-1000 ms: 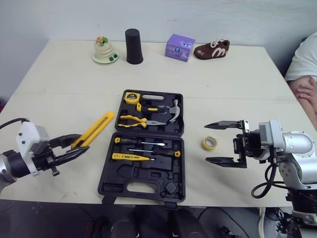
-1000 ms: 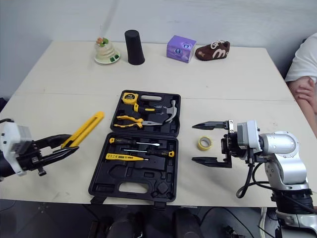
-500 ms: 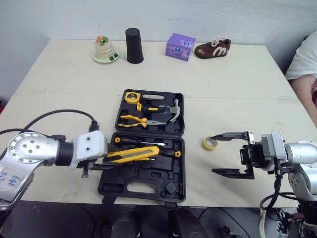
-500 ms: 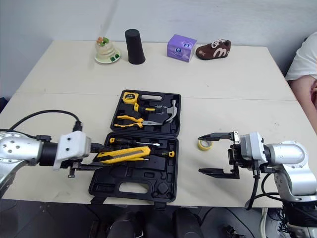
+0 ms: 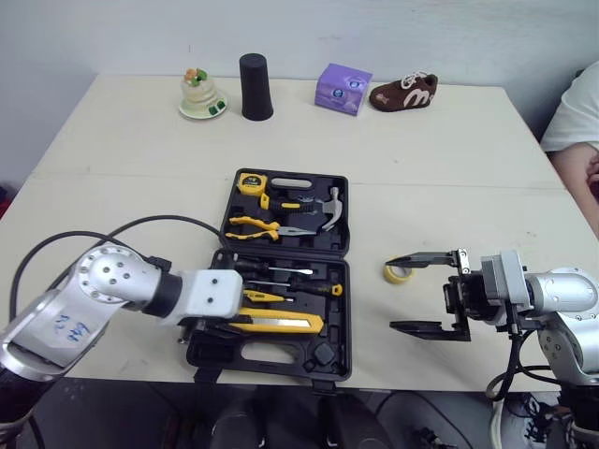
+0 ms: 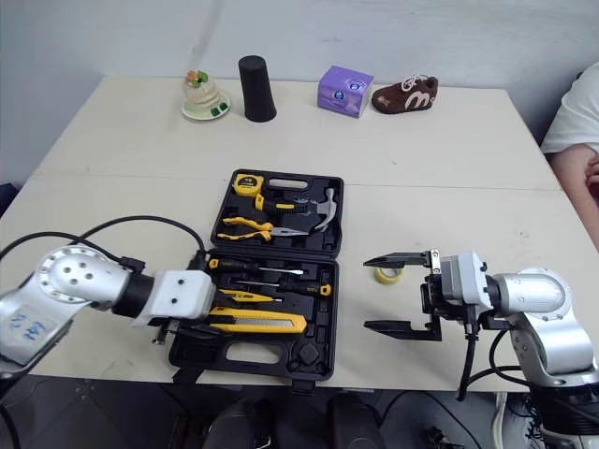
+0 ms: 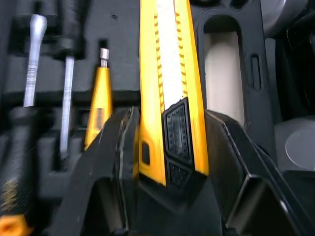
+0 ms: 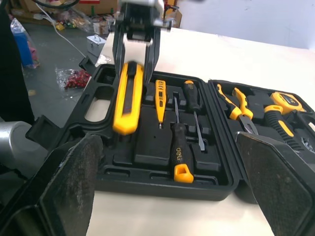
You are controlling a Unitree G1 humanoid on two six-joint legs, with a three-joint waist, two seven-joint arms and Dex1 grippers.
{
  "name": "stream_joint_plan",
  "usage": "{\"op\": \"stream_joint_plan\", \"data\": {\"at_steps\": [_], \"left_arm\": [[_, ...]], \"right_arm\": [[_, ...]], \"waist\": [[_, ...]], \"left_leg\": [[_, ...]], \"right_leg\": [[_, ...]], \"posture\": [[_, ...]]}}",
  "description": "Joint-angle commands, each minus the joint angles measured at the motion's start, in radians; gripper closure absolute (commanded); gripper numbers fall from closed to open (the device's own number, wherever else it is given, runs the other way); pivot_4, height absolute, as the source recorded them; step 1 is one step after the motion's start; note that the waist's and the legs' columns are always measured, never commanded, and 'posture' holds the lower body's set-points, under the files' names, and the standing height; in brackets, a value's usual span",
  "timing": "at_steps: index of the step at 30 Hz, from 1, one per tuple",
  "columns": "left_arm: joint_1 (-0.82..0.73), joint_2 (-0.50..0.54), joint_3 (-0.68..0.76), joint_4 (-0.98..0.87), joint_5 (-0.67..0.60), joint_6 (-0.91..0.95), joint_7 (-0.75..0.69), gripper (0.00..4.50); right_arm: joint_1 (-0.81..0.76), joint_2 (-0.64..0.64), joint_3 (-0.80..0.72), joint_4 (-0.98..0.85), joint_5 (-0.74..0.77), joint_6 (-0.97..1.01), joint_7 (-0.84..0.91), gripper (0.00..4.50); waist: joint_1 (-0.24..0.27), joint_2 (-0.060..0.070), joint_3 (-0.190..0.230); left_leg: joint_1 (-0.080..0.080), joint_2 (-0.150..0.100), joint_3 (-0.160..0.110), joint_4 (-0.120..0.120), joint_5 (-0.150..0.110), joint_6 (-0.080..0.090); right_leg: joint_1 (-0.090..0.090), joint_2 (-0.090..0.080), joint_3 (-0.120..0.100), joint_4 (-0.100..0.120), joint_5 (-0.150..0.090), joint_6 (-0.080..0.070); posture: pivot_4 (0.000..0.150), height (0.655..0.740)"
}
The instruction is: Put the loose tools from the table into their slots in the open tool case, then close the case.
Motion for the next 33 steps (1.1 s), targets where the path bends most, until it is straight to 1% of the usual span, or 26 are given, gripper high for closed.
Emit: {"op": "stream_joint_plan", "data": {"at_steps": [1,4,8,11,16,19,22,24,25,26,27,28,29,31,33], "left_arm": [[-0.029,-0.029,-0.024,-0.001,0.029,0.026,0.016,3.02],[-0.032,-0.028,-0.044,0.006,0.063,0.025,0.003,3.02],[-0.028,-0.042,-0.052,0.008,0.078,0.03,0.005,3.02],[-0.015,-0.034,-0.049,0.019,0.095,0.013,0.001,3.02],[-0.002,-0.023,-0.039,0.026,0.096,0.019,-0.014,3.02],[0.003,-0.043,-0.031,0.041,0.092,0.002,-0.005,3.02],[0.007,-0.059,-0.032,0.045,0.066,-0.018,-0.03,3.02],[0.013,-0.069,-0.025,0.047,0.048,-0.009,-0.035,2.0],[0.014,-0.077,-0.02,0.051,0.048,-0.023,-0.034,1.67],[0.015,-0.111,0.008,0.077,0.038,-0.09,-0.021,1.24],[0.016,-0.143,0.041,0.106,0.021,-0.152,-0.017,0.92],[0.017,-0.166,0.065,0.128,0.009,-0.195,-0.016,0.92],[0.03,-0.17,0.098,0.142,-0.026,-0.195,-0.033,0.92],[0.062,-0.162,0.144,0.158,-0.068,-0.206,-0.07,0.92],[0.076,-0.159,0.161,0.168,-0.077,-0.229,-0.087,0.92]], "right_arm": [[-0.001,-0.009,-0.011,-0.051,0.013,0.014,-0.019,0.0],[0.003,-0.011,-0.016,-0.058,0.014,0.022,-0.025,0.0],[0.001,-0.01,-0.016,-0.069,0.013,0.032,-0.037,0.0],[-0.004,-0.006,-0.011,-0.076,0.013,0.037,-0.047,0.0],[-0.008,-0.002,-0.006,-0.078,0.01,0.04,-0.053,0.0],[-0.017,0.004,0.0,-0.073,0.008,0.038,-0.058,0.0],[-0.019,0.004,0.002,-0.073,0.007,0.037,-0.061,0.0],[-0.019,0.003,0.002,-0.072,0.007,0.036,-0.061,0.0],[-0.019,0.002,0.001,-0.072,0.007,0.036,-0.061,0.0],[-0.019,0.002,0.001,-0.073,0.006,0.035,-0.062,0.0],[-0.021,0.0,0.002,-0.072,0.002,0.031,-0.061,0.0],[-0.022,-0.001,0.002,-0.072,-0.001,0.028,-0.06,0.0],[-0.027,-0.001,0.004,-0.076,-0.001,0.029,-0.061,0.0],[-0.038,0.006,0.002,-0.08,0.003,0.036,-0.074,0.0],[-0.042,0.007,0.002,-0.075,0.003,0.033,-0.076,0.0]], "waist": [[0.0,0.0,0.0],[0.0,0.0,0.0],[0.0,0.0,0.0],[0.0,0.0,0.0],[0.0,0.0,0.0],[-0.001,0.0,0.0],[0.001,0.0,0.0],[0.001,0.0,0.0],[0.0,0.0,0.0],[0.0,0.0,0.0],[0.0,0.0,0.0],[0.001,0.0,0.0],[0.001,0.0,0.0],[-0.004,0.0,0.0],[-0.004,0.0,0.0]], "left_leg": [[0.0,0.0,0.0,0.0,0.0,0.0],[0.0,0.0,0.0,0.001,0.0,0.0],[0.0,0.001,0.0,0.002,0.0,0.0],[0.0,0.002,0.0,0.002,0.0,0.0],[0.0,0.002,0.0,0.002,0.0,0.0],[0.0,0.002,0.0,0.002,0.0,0.0],[0.0,0.002,0.0,0.002,0.0,0.0],[0.0,0.002,0.0,0.002,0.0,0.0],[0.0,0.002,0.0,0.002,0.0,0.0],[0.0,0.002,0.0,0.002,0.0,0.0],[0.0,0.002,0.0,0.002,0.0,0.0],[0.0,0.002,0.0,0.002,0.0,0.0],[0.0,0.002,0.0,0.002,0.0,0.0],[0.0,0.004,0.0,0.003,0.0,0.0],[0.0,0.004,0.0,0.003,0.0,0.0]], "right_leg": [[0.0,0.0,0.0,0.0,0.0,0.0],[0.0,0.0,0.0,0.001,0.0,0.0],[0.0,0.0,0.0,0.002,0.0,0.0],[0.0,0.0,0.0,0.002,0.0,0.0],[0.0,0.0,0.0,0.002,0.0,0.0],[0.0,0.0,0.0,0.002,0.0,0.0],[0.0,0.0,0.0,0.002,0.0,0.0],[0.0,0.0,0.0,0.002,0.0,0.0],[0.0,0.0,0.0,0.002,0.0,0.0],[0.0,0.0,0.0,0.002,0.0,0.0],[0.0,0.0,0.0,0.002,0.0,0.0],[0.0,0.0,0.0,0.002,0.0,0.0],[0.0,0.0,0.0,0.002,0.0,0.0],[0.0,0.0,0.0,0.003,0.0,0.0],[-0.001,0.0,0.0,0.005,0.0,0.0]], "posture": [[0.15,0.74],[0.15,0.74],[0.15,0.74],[0.15,0.74],[0.15,0.74],[0.15,0.74],[0.15,0.74],[0.15,0.74],[0.15,0.74],[0.15,0.74],[0.15,0.74],[0.15,0.74],[0.15,0.74],[0.15,0.74],[0.15,0.74]]}}
